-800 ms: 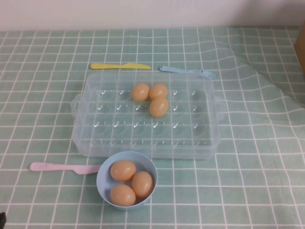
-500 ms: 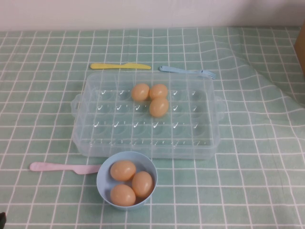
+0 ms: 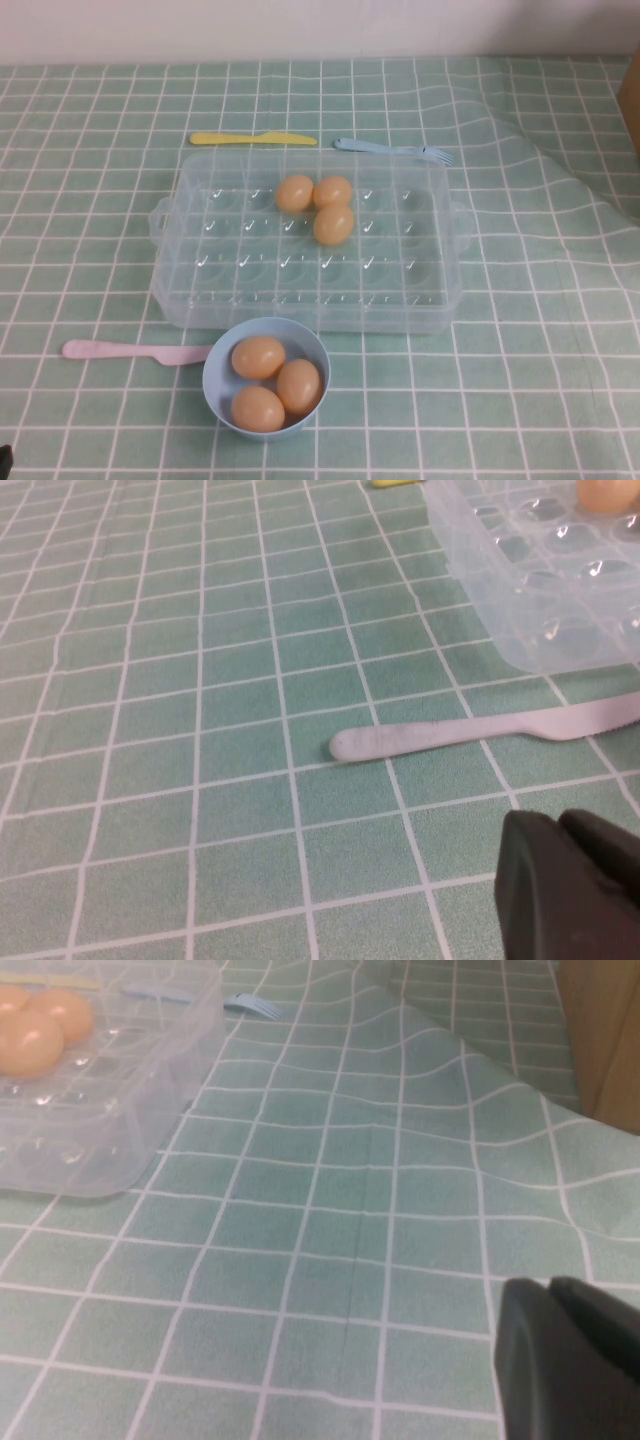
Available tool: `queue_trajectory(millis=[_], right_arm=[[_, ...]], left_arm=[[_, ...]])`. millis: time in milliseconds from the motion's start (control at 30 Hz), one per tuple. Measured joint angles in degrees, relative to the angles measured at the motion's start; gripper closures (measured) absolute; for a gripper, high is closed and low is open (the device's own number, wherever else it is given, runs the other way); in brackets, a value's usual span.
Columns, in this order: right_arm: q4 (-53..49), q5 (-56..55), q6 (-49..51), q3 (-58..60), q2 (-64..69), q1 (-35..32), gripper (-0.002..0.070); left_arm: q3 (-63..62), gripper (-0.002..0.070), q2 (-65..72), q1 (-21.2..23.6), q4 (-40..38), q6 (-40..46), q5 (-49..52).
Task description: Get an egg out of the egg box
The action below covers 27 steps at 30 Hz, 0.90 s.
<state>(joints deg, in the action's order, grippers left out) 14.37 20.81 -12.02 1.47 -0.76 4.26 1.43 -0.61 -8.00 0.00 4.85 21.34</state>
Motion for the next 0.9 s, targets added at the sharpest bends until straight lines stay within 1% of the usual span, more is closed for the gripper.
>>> queue_trajectory(millis=[500,633,900], right_arm=[[2.67,-0.22,0.00,0.00,0.00,0.00,0.0694],[8.61,-2.47,0.00,0.00,0.00,0.00,0.0694],[27.63,-10.70,0.00,0.00,0.00,0.00,0.0694]], left_arm=[[0.00,0.0678,0.00,0.00,0.00,0.00,0.00],[0.00,0.0678,0.00,0.00,0.00,0.00,0.00],[0.00,0.0678,0.00,0.00,0.00,0.00,0.00]])
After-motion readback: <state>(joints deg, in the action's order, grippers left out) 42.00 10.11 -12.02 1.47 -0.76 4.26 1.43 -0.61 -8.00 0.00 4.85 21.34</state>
